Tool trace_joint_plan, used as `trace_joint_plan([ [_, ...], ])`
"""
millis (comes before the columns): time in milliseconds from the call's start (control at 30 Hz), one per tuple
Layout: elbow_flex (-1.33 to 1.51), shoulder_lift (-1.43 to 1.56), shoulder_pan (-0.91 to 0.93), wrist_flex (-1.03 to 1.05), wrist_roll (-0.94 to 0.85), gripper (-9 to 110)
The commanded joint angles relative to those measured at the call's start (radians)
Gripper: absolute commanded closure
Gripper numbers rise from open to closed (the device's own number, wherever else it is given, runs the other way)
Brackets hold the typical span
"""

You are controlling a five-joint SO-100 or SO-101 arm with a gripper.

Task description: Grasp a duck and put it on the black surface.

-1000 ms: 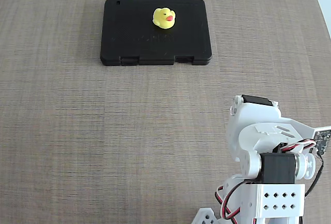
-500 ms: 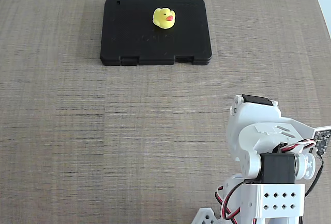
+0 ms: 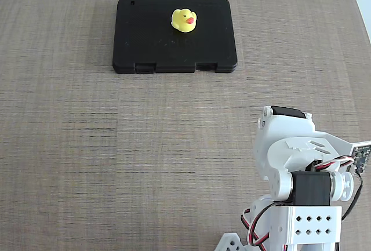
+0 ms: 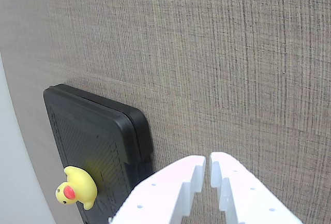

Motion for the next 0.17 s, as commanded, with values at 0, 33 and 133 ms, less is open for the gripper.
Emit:
trace_joint_plan([
  [0, -0.003, 0.064, -0.008, -0.017, -0.005, 102],
  [33, -0.003, 0.064, -0.008, -0.017, -0.005, 102],
  [133, -0.003, 0.064, -0.008, -0.017, -0.005, 102],
])
